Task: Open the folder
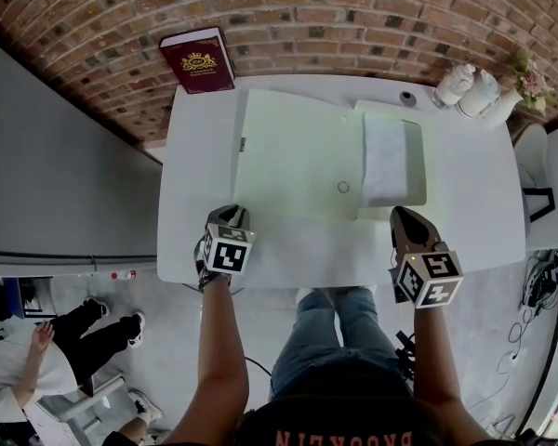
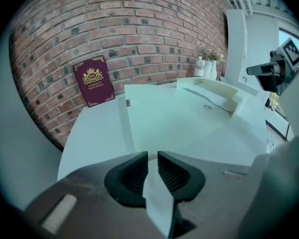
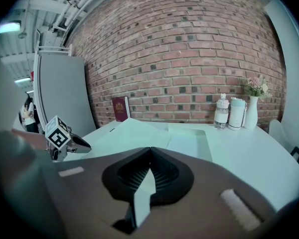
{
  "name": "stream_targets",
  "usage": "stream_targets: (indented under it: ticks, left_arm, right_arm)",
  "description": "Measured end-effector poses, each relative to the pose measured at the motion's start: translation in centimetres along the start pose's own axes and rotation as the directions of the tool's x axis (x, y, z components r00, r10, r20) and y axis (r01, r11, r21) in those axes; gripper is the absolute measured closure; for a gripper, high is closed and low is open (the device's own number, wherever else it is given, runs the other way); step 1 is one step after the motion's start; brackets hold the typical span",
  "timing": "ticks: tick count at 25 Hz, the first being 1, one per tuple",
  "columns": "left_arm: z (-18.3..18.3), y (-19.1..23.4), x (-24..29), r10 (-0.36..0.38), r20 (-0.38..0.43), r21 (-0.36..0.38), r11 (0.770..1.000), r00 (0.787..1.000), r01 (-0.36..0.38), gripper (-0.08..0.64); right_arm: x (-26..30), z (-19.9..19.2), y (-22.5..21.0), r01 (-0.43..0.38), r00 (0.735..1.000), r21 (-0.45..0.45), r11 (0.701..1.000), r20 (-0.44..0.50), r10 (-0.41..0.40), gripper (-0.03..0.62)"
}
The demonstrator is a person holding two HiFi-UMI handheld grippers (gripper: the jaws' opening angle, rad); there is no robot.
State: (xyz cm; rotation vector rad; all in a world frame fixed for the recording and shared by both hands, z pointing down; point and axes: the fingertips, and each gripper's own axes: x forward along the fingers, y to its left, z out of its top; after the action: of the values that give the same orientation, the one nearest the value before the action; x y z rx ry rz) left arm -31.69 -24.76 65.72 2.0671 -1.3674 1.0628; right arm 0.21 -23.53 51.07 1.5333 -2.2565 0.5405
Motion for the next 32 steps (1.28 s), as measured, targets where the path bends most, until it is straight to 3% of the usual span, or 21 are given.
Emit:
stream_targets:
  ticks: [8, 16, 29, 32]
  left_arm:
    - [4.2, -0.1, -4.6, 0.054, 0.119, -0.047, 0.998, 0.991, -0.049, 0.508]
    - [8.0, -1.6, -8.7, 0.146, 0.217, -0.120, 0.985, 0.965, -0.122, 0.508]
    - [15.6, -7.5, -12.2, 0.232, 0.368, -0.162, 0.970, 0.900, -0.184, 0.509]
    - [17.2, -8.8, -13.0, 0.251, 0.409, -0.173, 0.965, 0.877, -0.196, 0.560]
  right_arm:
    - [-1.5, 2.6, -1.2, -0.009, 0.998, 0.004, 1.000, 0.070, 0.008, 0.594]
    - [-3.5, 5.3, -3.9, -0.038, 0.990, 0.000, 0.999, 0.137, 0.038, 0.594]
    - [-6.7, 9.1, -10.8, -0.065, 0.966, 0.014, 0.998, 0.253, 0.060, 0.594]
    - [-7.2, 9.6, -12.2, -0.075, 0.960, 0.013, 0.997, 0.271, 0.069, 0.594]
